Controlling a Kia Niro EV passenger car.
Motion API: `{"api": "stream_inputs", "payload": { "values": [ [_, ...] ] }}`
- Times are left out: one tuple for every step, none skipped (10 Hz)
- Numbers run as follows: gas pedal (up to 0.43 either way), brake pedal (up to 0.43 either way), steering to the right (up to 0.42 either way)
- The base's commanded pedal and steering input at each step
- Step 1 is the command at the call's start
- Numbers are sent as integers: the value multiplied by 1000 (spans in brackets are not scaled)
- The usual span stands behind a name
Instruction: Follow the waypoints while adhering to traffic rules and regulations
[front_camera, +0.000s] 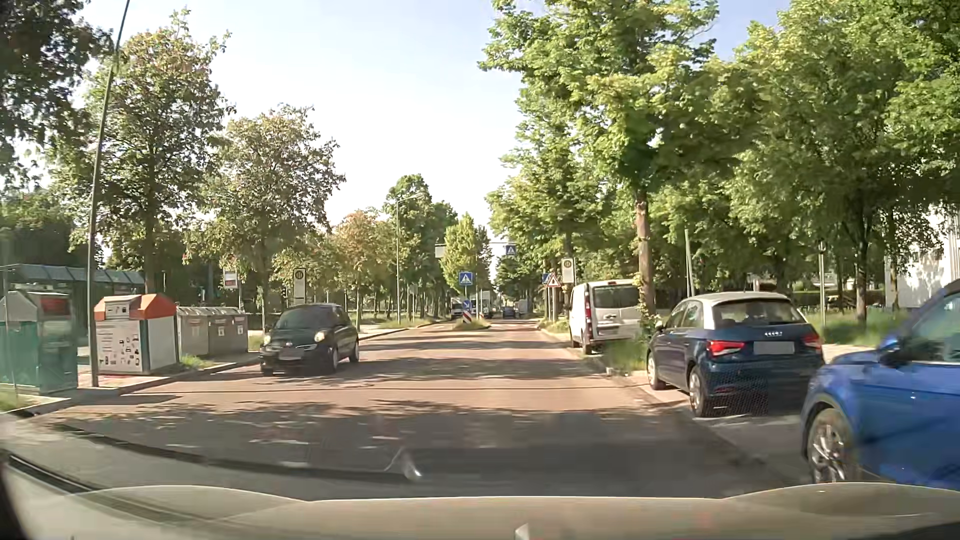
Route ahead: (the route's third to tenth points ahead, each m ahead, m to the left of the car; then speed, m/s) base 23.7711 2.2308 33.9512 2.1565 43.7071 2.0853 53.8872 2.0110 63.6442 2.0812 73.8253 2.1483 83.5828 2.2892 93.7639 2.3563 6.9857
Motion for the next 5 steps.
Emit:
{"api": "stream_inputs", "payload": {
  "values": [
    [28, 0, -6],
    [28, 0, -5],
    [28, 0, -5],
    [28, 0, -5],
    [39, 0, -5]
  ]
}}
